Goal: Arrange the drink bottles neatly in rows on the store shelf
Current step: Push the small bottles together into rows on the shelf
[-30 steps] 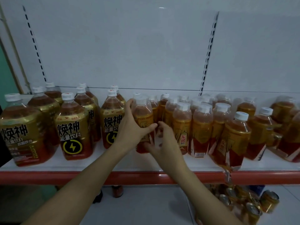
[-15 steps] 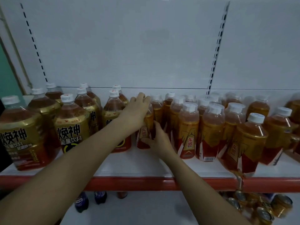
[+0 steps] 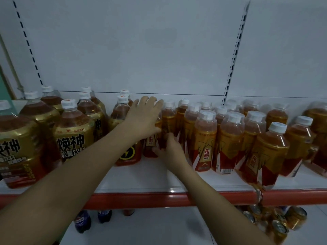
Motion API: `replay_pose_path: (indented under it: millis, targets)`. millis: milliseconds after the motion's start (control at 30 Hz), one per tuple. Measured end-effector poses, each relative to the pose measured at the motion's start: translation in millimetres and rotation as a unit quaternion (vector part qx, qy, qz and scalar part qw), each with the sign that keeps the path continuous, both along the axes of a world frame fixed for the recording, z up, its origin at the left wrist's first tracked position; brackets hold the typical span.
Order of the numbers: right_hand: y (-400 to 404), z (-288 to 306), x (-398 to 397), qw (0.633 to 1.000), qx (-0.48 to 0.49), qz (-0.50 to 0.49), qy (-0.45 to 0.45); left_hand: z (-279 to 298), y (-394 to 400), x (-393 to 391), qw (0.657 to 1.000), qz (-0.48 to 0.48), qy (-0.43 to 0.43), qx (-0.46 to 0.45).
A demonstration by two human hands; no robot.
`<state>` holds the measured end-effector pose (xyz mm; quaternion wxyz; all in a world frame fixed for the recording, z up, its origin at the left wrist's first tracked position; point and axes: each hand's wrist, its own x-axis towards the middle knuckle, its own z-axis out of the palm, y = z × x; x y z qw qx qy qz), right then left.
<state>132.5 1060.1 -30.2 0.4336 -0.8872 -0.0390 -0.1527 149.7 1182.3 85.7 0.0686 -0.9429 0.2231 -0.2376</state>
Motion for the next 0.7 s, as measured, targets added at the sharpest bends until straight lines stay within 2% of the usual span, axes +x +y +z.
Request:
replay_pose_path:
  millis: [67,167,300,433,600,700]
  targets:
    - [-12.7,16.2,-15.2,0.998,0.016,-0.01,-0.064,-1.4,-0.5,-9.3,0.993,-0.052,-0.035,-0.098]
    - [-31.8,45.5,-40.2,0.989,0.052,-0.011,-0.136,-7.8,-10.3,-25.0,0.963,-0.129,-0.049,-0.229]
    - [-51.1,69.3,-69.0,0.982,0.061,-0.03,-0.176,-22.1,-29.8,-34.8,0.921,-0.204,-0.032,-0.329]
    - [-75.0,72.1,-103.7,0.977,0.073,-0.058,-0.191,-41.6,-56.8,-50.7,0.856,-0.312,-0.03,-0.411]
    - [-123.4,66.2,-140.0,0.963,0.089,-0.145,-0.211,-66.4,-116.5,-91.2,0.789,-0.376,0.155,-0.46]
    - [-163.9,60.1,-154.1,0.959,0.091,-0.172,-0.206,-76.6,-154.8,-111.7,0.763,-0.39,0.214,-0.468]
